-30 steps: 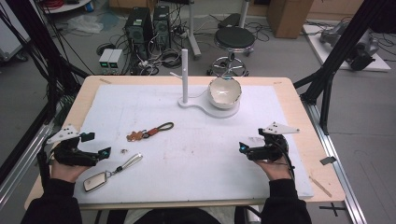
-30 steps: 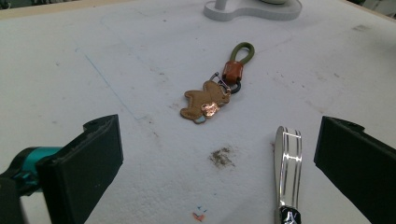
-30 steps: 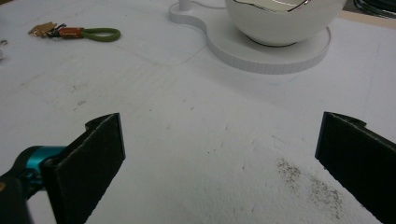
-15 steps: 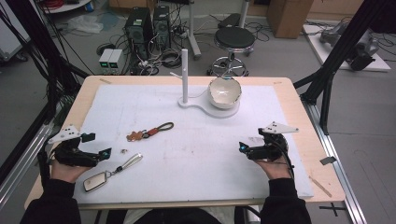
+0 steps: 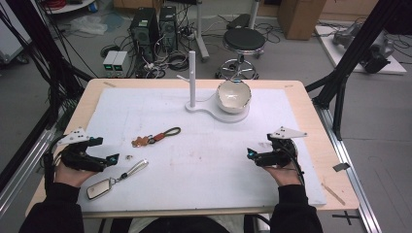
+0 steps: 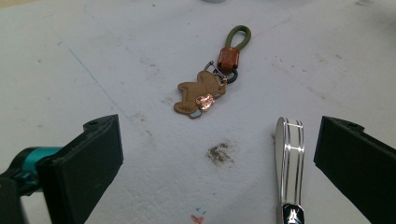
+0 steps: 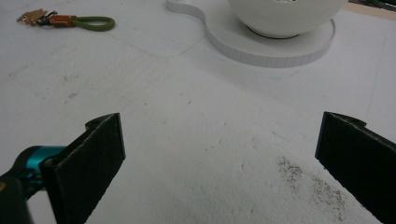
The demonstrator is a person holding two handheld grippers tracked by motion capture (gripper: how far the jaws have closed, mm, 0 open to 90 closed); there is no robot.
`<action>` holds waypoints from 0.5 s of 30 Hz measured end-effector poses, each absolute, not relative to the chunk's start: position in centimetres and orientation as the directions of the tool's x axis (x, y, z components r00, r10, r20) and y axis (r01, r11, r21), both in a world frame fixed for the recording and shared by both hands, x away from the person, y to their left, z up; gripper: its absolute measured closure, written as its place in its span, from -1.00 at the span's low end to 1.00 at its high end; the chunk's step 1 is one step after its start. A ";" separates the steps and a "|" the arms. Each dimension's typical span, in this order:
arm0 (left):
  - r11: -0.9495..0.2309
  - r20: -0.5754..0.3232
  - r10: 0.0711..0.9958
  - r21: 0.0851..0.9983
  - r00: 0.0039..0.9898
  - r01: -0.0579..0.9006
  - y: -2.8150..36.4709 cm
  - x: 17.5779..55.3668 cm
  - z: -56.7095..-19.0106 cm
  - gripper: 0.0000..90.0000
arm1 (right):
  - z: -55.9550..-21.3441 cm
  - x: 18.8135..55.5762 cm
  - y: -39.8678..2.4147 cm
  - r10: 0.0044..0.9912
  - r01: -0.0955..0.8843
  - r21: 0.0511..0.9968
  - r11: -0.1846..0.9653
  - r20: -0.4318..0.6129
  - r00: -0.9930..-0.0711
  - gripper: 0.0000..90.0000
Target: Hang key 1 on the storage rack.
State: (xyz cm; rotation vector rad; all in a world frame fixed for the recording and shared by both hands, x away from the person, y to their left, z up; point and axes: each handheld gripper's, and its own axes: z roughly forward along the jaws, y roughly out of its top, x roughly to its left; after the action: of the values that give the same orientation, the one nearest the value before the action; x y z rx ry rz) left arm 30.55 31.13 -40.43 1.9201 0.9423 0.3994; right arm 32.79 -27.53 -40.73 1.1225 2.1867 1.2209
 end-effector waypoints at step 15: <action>-0.360 -0.054 0.714 0.827 0.698 0.432 29.0 32.4 -38.7 -0.94 | -40.8 33.0 -27.7 0.801 0.465 0.835 0.293 0.051 -0.596 -0.99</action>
State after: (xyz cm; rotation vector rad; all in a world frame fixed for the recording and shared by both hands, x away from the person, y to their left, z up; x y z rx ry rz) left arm 32.43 29.00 -38.67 2.0078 0.8793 0.3971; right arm 33.03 -27.74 -40.83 1.1377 2.1898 1.2196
